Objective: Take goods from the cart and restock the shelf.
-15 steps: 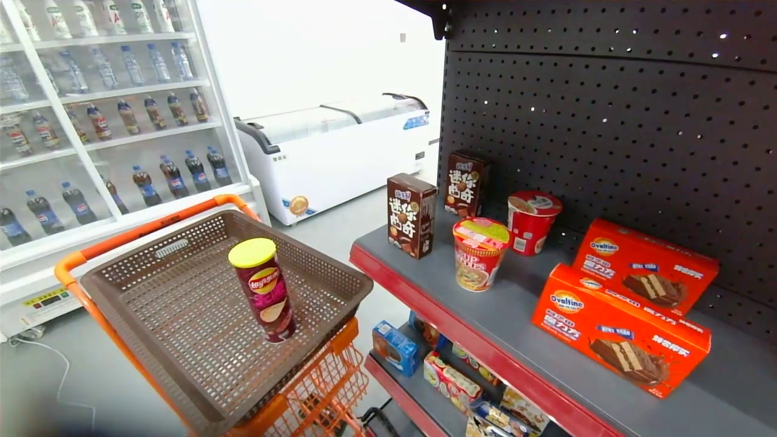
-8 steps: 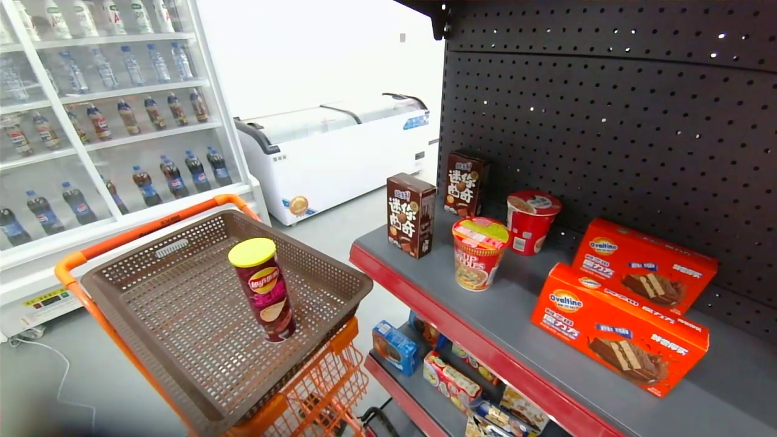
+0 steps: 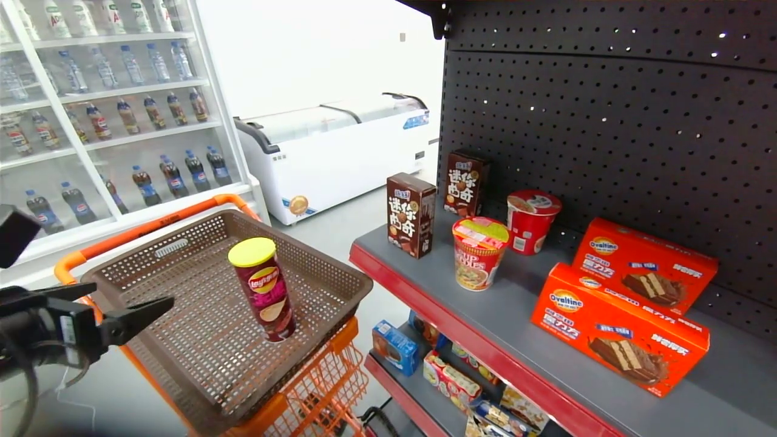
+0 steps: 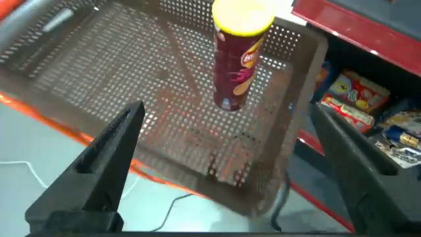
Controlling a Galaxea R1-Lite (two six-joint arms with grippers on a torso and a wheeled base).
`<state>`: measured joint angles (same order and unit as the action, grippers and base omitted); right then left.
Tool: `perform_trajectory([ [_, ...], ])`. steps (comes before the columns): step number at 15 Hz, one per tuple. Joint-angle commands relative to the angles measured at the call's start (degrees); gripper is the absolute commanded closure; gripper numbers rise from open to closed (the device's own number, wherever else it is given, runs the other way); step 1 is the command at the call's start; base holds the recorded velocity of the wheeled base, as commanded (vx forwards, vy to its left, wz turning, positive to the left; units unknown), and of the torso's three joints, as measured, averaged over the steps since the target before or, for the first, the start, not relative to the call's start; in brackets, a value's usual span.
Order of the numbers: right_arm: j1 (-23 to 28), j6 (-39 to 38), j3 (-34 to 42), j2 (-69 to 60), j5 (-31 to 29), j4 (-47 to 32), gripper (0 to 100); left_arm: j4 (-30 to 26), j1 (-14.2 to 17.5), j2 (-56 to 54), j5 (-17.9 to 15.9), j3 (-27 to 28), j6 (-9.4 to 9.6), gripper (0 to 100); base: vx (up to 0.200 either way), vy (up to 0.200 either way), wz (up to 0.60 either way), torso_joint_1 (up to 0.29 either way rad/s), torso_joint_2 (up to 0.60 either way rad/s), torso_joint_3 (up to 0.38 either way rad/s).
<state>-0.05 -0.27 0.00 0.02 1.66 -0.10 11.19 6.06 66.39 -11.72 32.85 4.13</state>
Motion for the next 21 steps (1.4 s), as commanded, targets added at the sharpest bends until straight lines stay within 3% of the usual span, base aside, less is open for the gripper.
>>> perform_trajectory([
  [1,-0.04,0.00,0.00,-0.02,0.01,0.01,0,7.97,0.62,15.79,-2.17,0.19,-0.27,0,0.000,0.000,0.00,0.000,0.00,0.000],
  [4,-0.04,0.00,0.00,-0.02,0.01,0.01,0,18.43,-1.66,23.08,-2.44,-0.25,-0.35,0,0.000,0.000,0.00,0.000,0.00,0.000],
  [8,-0.04,0.00,0.00,-0.02,0.01,0.01,0,20.10,-5.09,27.57,-2.52,0.11,-0.53,0,0.000,0.000,0.00,0.000,0.00,0.000],
  [11,-0.04,0.00,0.00,-0.02,0.10,0.01,0,26.07,-6.76,32.05,-2.87,-0.16,-0.35,0,0.000,0.000,0.00,0.000,0.00,0.000],
  [15,-0.04,0.00,0.00,-0.02,0.10,0.01,0,33.98,-6.85,37.94,-2.52,-0.51,0.00,0,0.000,0.000,0.00,0.000,0.00,0.000],
  [18,-0.04,0.00,0.00,-0.02,0.10,0.01,0,42.07,-6.41,44.18,-2.52,-0.51,2.02,0,0.000,0.000,0.00,0.000,0.00,0.000],
  [21,-0.04,0.00,0.00,-0.02,0.01,0.01,0,46.47,-6.76,48.66,-2.52,-0.51,2.02,0,0.000,0.000,0.00,0.000,0.00,0.000],
])
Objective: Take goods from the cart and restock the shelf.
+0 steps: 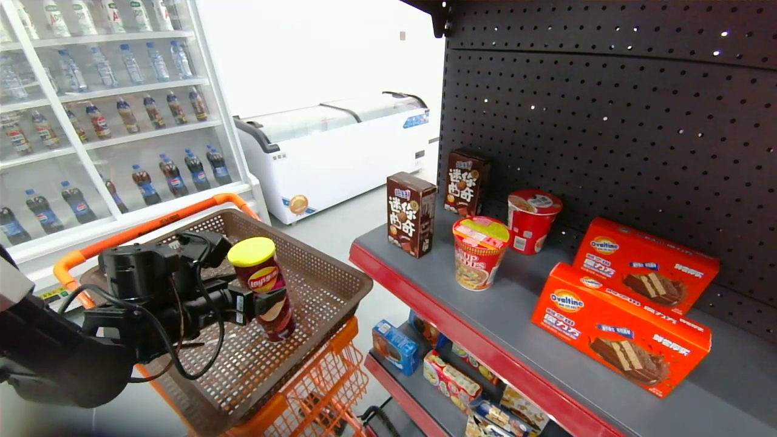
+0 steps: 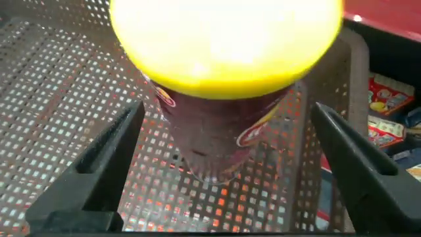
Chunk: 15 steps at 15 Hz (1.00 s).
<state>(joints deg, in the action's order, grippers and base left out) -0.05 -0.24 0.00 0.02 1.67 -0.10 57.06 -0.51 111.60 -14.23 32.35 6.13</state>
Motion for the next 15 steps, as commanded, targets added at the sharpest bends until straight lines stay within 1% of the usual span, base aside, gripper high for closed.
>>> perform_trajectory([
  [1,-0.04,-0.02,0.00,-0.02,0.00,0.01,0,1.47,-0.19,4.23,-0.01,-0.01,0.02,0,0.000,0.000,0.00,0.000,0.00,0.000],
  [2,-0.04,-0.02,0.00,-0.02,0.09,0.01,0,3.84,-0.19,6.08,0.08,0.08,0.02,0,0.000,0.000,0.00,0.000,0.00,0.000],
  [3,-0.04,-0.02,0.00,-0.02,0.00,0.01,0,4.72,-0.37,6.96,-0.01,0.08,0.02,0,0.000,0.000,0.00,0.000,0.00,0.000],
  [5,-0.04,-0.02,0.00,-0.02,0.09,0.01,0,5.78,-0.37,8.28,0.08,0.34,0.02,0,0.000,0.000,0.00,0.000,0.00,0.000],
  [8,-0.04,-0.02,0.00,-0.02,0.00,0.01,0,5.69,-0.45,9.24,0.08,1.48,0.02,0,0.000,0.000,0.00,0.000,0.00,0.000],
  [9,-0.04,-0.02,0.00,-0.02,0.09,0.01,0,5.78,-0.45,9.33,0.08,1.57,0.02,100,0.000,0.000,0.00,0.000,0.00,0.000],
  [11,-0.04,-0.02,0.00,-0.02,0.00,0.01,0,5.34,-0.45,9.42,0.34,2.89,0.11,100,0.000,0.000,0.00,0.000,0.00,0.000],
  [13,-0.04,-0.02,0.00,-0.02,0.00,0.01,0,4.90,-0.45,9.16,2.71,3.24,0.55,100,0.000,0.000,0.00,0.000,0.00,0.000],
  [14,-0.04,-0.02,0.00,-0.02,0.00,0.01,0,4.81,-0.54,8.98,2.98,3.07,1.16,100,0.000,0.000,0.00,0.000,0.00,0.000],
  [15,-0.04,-0.02,0.00,-0.02,0.00,0.01,0,4.37,-0.54,7.57,2.89,2.36,2.22,100,0.000,0.000,0.00,0.000,0.00,0.000],
])
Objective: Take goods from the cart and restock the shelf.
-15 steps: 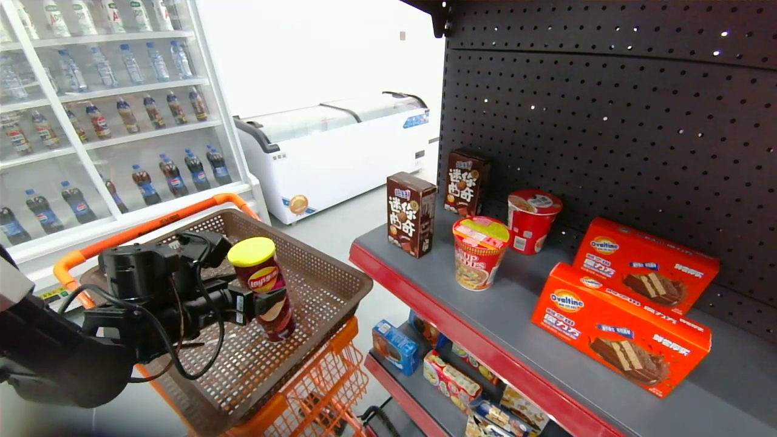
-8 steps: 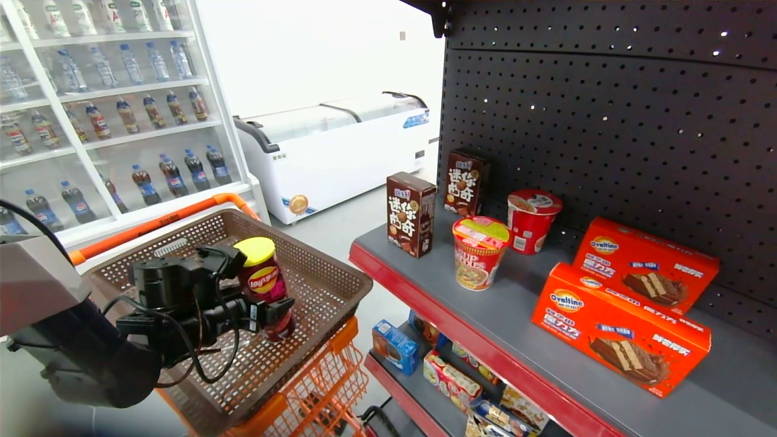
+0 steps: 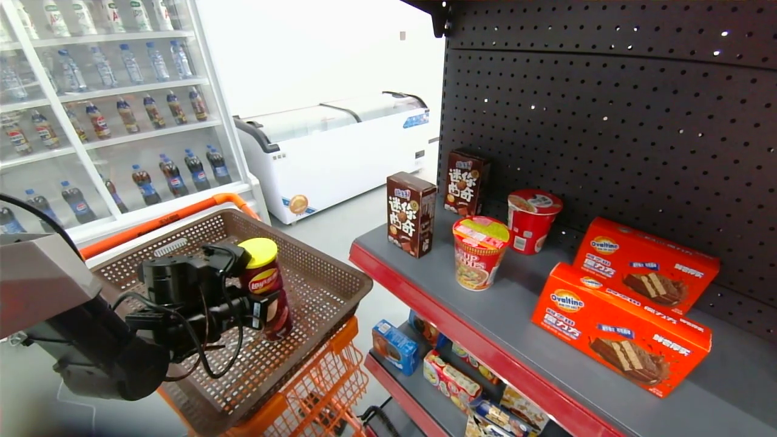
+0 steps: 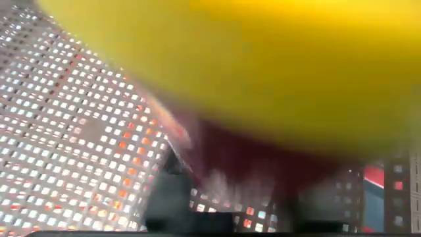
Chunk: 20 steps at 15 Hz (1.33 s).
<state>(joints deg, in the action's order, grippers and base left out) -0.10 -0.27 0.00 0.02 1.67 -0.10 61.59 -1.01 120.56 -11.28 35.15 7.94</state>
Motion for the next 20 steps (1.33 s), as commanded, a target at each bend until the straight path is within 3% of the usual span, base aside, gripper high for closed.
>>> perform_trajectory([
  [1,0.01,0.00,0.00,-0.02,0.00,0.01,0,-0.33,-0.13,-3.93,-0.15,-0.96,0.41,100,0.000,0.000,0.00,0.000,0.00,0.000],
  [3,0.01,0.00,0.00,-0.02,0.00,0.01,0,-3.58,-0.22,-9.12,-0.06,-1.40,0.50,100,0.000,0.000,0.00,0.000,0.00,0.000],
  [9,0.01,0.00,0.00,-0.02,0.09,0.01,0,-29.33,0.13,-32.59,0.03,-1.13,-0.38,100,0.000,0.000,0.00,0.000,0.00,0.000],
  [10,0.01,0.00,0.00,-0.02,0.09,0.01,0,-29.33,0.13,-32.59,0.03,-1.13,-0.38,100,0.000,0.000,0.00,0.000,0.00,0.000],
  [11,0.01,0.00,0.00,-0.02,0.00,0.01,0,-37.15,0.05,-39.09,-0.24,-1.40,-0.38,100,0.000,0.000,0.00,0.000,0.00,0.000],
  [13,0.01,0.00,0.00,-0.02,0.00,0.01,0,-43.75,-0.13,-46.03,0.47,-1.75,-0.99,100,0.000,0.000,0.00,0.000,0.00,0.000],
  [14,0.01,0.00,0.00,-0.02,0.00,0.01,0,-44.98,-0.22,-48.06,0.38,-2.36,-2.14,100,0.000,0.000,0.00,0.000,0.00,0.000],
  [18,0.01,0.00,0.00,-0.02,0.09,0.01,0,-43.48,-0.31,-53.06,0.11,-7.72,-3.01,100,0.000,0.000,0.00,0.000,0.00,0.000],
  [19,0.01,0.00,0.00,-0.02,0.09,0.01,0,-44.89,-0.31,-56.67,-0.06,-8.69,-5.21,100,0.000,0.000,0.00,0.000,0.00,0.000],
  [20,0.01,0.00,0.00,-0.02,0.00,0.01,0,-46.73,-0.22,-59.04,-0.06,-8.87,-6.18,100,0.000,0.000,0.00,0.000,0.00,0.000],
])
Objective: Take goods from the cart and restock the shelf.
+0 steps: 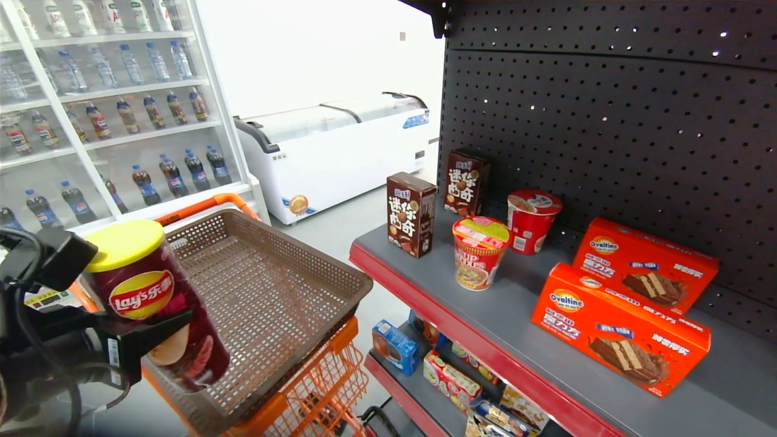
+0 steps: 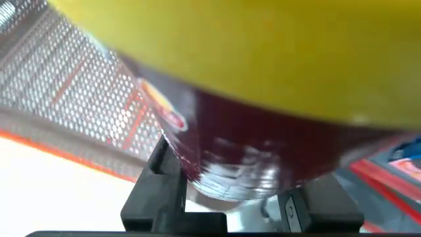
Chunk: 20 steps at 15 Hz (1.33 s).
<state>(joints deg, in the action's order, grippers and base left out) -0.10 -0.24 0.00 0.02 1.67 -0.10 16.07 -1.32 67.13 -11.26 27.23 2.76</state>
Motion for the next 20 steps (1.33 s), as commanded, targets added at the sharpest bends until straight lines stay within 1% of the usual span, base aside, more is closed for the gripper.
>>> perform_trajectory([
  [1,0.01,-0.02,0.00,-0.02,0.00,0.01,0,-2.36,0.17,-7.02,-0.16,-0.95,-1.09,100,0.000,0.000,0.00,0.000,0.00,0.000],
  [2,0.01,-0.02,0.00,-0.02,0.00,0.01,0,-7.01,0.26,-11.24,0.45,-1.48,-1.09,100,0.000,0.000,0.00,0.000,0.00,0.000],
  [3,0.01,-0.02,0.00,-0.02,0.00,0.01,0,-10.53,0.35,-14.66,0.45,-2.62,-1.00,100,0.000,0.000,0.00,0.000,0.00,0.000],
  [4,0.01,-0.02,0.00,-0.02,0.09,0.01,0,-11.06,0.26,-15.72,0.37,-3.50,-1.00,100,0.000,0.000,0.00,0.000,0.00,0.000],
  [5,0.01,-0.02,0.00,-0.02,0.00,0.01,0,-10.79,-0.09,-17.74,0.37,-5.70,-1.00,100,0.000,0.000,0.00,0.000,0.00,0.000],
  [8,0.01,-0.02,0.00,-0.02,0.00,0.01,0,-10.35,0.26,-23.45,0.28,-7.55,-1.17,100,0.000,0.000,0.00,0.000,0.00,0.000],
  [9,0.01,-0.02,0.00,-0.02,0.00,0.01,0,-10.27,0.26,-24.24,0.28,-7.90,-1.61,100,0.000,0.000,0.00,0.000,0.00,0.000],
  [10,0.01,-0.02,0.00,-0.02,0.00,0.01,0,-10.18,0.26,-25.74,0.28,-8.16,-3.19,100,0.000,0.000,0.00,0.000,0.00,0.000],
  [11,0.01,-0.02,0.00,-0.02,0.09,0.01,0,-10.27,0.35,-27.41,0.37,-8.25,-3.81,100,0.000,0.000,0.00,0.000,0.00,0.000],
  [14,0.01,-0.02,0.00,-0.02,0.09,0.01,0,-10.35,0.61,-29.87,0.54,-9.83,-3.81,100,0.000,0.000,0.00,0.000,0.00,0.000],
  [17,0.01,-0.02,0.00,-0.02,0.09,0.01,0,-10.27,0.61,-30.04,0.54,-9.39,-3.02,100,0.000,0.000,0.00,0.000,0.00,0.000],
  [20,0.01,-0.02,0.00,-0.02,0.09,0.01,0,-10.79,0.61,-31.54,1.16,-10.45,-3.02,100,0.000,0.000,0.00,0.000,0.00,0.000],
])
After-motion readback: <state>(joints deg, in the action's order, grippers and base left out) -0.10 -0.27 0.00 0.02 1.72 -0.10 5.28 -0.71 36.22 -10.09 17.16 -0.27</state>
